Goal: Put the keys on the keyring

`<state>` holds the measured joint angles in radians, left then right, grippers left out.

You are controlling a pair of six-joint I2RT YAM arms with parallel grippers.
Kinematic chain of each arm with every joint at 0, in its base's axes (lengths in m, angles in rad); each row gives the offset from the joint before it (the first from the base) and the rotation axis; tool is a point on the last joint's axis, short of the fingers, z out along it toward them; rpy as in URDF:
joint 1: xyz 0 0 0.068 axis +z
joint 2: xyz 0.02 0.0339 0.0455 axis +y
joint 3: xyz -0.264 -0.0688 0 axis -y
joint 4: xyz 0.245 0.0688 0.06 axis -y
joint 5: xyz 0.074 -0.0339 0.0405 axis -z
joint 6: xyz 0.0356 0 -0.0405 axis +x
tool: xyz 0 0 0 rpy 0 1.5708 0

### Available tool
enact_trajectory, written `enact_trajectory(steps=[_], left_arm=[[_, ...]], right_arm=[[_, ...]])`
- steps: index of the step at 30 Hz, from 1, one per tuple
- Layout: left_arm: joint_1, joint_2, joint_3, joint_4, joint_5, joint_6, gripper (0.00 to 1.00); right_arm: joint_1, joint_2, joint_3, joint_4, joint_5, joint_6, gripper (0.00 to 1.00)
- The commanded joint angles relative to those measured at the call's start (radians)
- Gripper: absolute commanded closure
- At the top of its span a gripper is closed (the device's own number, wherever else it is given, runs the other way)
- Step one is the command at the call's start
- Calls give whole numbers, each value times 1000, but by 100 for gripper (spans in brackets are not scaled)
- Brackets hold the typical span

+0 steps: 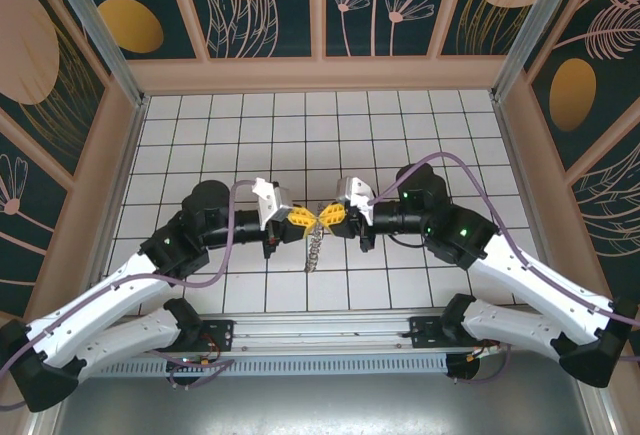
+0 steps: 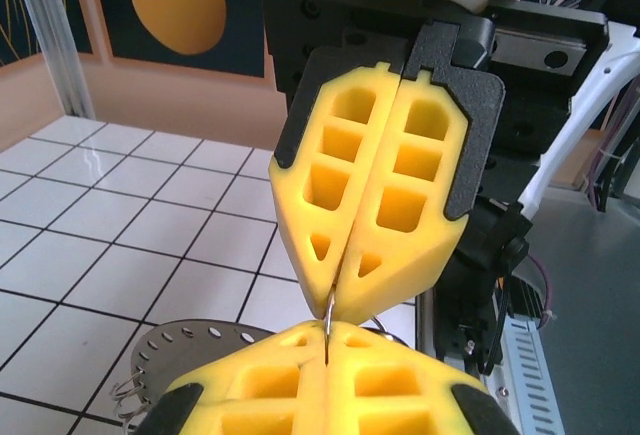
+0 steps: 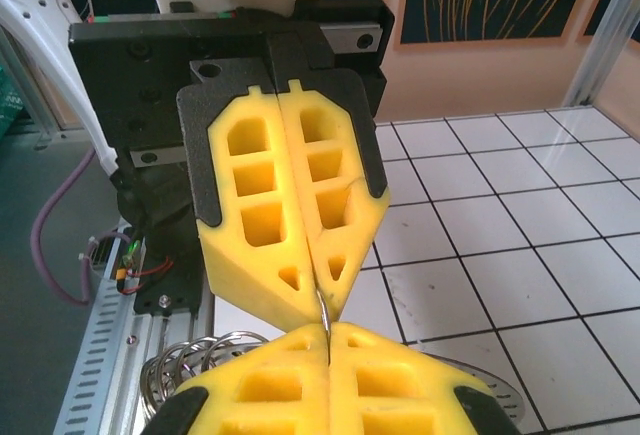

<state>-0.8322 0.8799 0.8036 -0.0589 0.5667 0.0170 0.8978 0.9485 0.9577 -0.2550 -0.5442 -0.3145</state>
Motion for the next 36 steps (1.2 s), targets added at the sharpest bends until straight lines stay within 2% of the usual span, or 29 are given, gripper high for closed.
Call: enact_trajectory(steps=[1,5,7,11,13,16,22,31,33,36], left_arm=[[-9,35,43,-68,21,58,95],[-9,55,48,-67,25,65,96],[-9,57,45,-62,25,64,100],[-9,19,7,6,18,32,100],[-9,-27,-34,64,2,-1,100],[-9,-95,-99,175,-10,-54,100],[-9,-154,-168,314,6,-116,100],[-9,-158,-190,386,30,-131,100],[-10,-157,-196,398,31,-135,100],[-10,-161,-201,407,30,-137,100]], right_arm=[[6,33,52,-34,-17,-36,100],[19,66,88,-88,6,-54,100],[32,80,101,-110,43,-62,100],[35,66,84,-86,53,-45,99],[34,38,49,-47,53,-21,82],[32,-5,-3,8,50,18,69],[27,-23,-41,45,4,40,67],[27,-71,-73,156,-85,69,66],[27,-76,-70,153,-78,71,66],[25,-76,-58,117,3,71,65]])
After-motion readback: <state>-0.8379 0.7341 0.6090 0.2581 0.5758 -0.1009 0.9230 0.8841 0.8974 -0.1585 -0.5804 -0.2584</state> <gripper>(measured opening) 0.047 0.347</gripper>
